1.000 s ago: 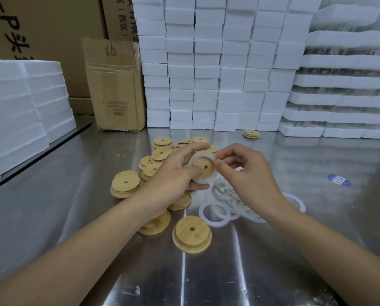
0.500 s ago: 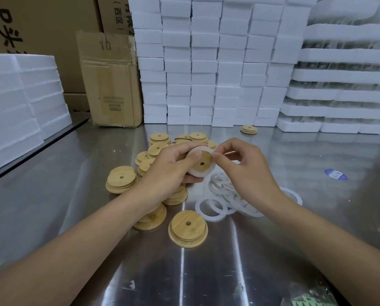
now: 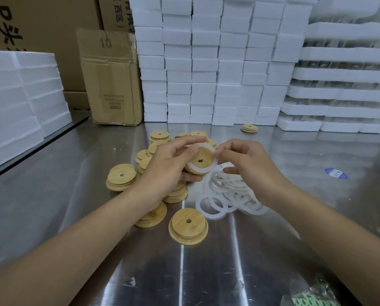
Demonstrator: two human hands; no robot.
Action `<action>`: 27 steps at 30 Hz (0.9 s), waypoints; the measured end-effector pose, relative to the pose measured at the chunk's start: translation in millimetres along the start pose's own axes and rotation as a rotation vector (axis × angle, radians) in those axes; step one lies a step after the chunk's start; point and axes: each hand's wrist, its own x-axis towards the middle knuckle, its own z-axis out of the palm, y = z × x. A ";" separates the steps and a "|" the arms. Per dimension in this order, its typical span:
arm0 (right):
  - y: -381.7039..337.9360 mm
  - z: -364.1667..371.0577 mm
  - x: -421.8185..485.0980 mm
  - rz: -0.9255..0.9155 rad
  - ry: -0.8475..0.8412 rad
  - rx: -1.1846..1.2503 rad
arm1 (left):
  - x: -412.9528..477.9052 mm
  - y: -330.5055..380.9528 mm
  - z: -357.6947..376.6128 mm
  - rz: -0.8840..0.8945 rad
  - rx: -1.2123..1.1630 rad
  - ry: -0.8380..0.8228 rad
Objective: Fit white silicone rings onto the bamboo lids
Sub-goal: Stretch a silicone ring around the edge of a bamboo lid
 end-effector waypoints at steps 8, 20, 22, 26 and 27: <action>-3.6 -9.3 3.6 0.068 -0.081 0.019 | -0.5 -1.3 0.9 0.001 -0.125 0.050; 2.1 -4.0 -0.3 0.022 -0.150 -0.087 | -2.7 0.8 2.3 0.036 -0.129 0.126; 1.4 -2.6 -1.7 0.015 -0.179 -0.098 | -3.6 0.1 3.7 0.056 -0.078 0.181; 0.2 1.3 -4.4 -0.013 -0.235 -0.087 | -5.0 -4.1 4.8 0.057 -0.060 0.252; 0.1 2.0 -4.5 -0.029 -0.229 -0.095 | -4.8 -4.0 4.7 0.051 -0.073 0.252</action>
